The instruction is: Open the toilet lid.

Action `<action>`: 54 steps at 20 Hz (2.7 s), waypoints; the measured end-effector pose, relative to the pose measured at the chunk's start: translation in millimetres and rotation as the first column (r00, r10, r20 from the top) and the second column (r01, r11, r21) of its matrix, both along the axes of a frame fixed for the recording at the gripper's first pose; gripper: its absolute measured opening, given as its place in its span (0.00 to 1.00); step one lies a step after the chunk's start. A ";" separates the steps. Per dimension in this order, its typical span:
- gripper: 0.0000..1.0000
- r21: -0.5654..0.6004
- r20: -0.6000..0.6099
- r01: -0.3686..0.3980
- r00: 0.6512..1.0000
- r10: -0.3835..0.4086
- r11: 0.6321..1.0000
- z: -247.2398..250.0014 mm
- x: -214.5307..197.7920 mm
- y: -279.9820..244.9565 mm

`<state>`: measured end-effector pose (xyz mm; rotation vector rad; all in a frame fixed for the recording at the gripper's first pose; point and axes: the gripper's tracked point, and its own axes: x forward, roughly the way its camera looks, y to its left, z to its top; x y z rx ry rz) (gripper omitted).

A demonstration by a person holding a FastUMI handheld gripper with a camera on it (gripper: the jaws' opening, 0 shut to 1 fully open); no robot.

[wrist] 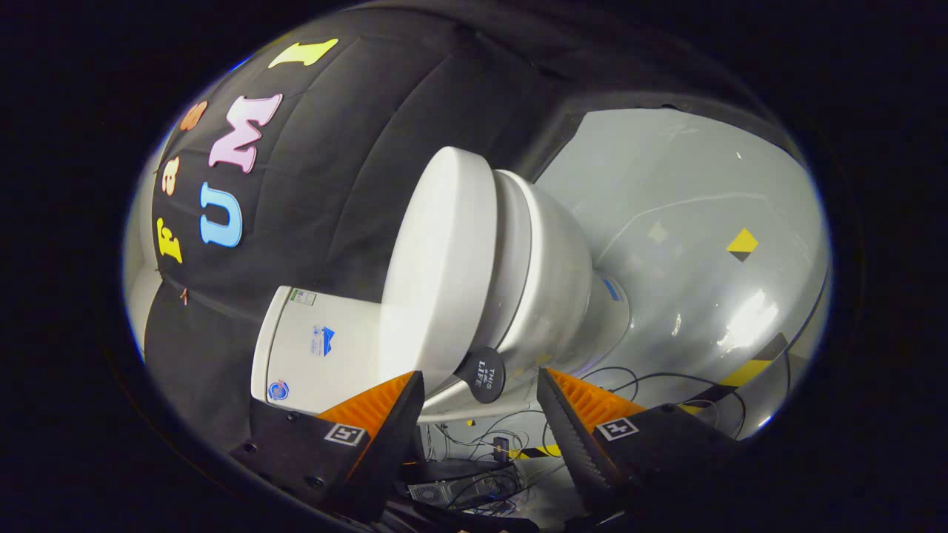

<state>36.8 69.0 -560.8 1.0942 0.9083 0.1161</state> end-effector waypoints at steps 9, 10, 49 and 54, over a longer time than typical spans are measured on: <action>0.43 0.087 -0.050 0.043 0.998 -0.039 0.995 -12.1 10.7 10.8; 0.43 0.105 -0.053 0.056 0.997 -0.050 0.993 -14.0 9.7 15.7; 0.06 -0.710 0.131 0.087 0.991 0.009 0.699 213.3 35.3 128.2; 0.07 -0.785 0.172 0.118 0.985 0.032 0.608 234.9 37.3 158.1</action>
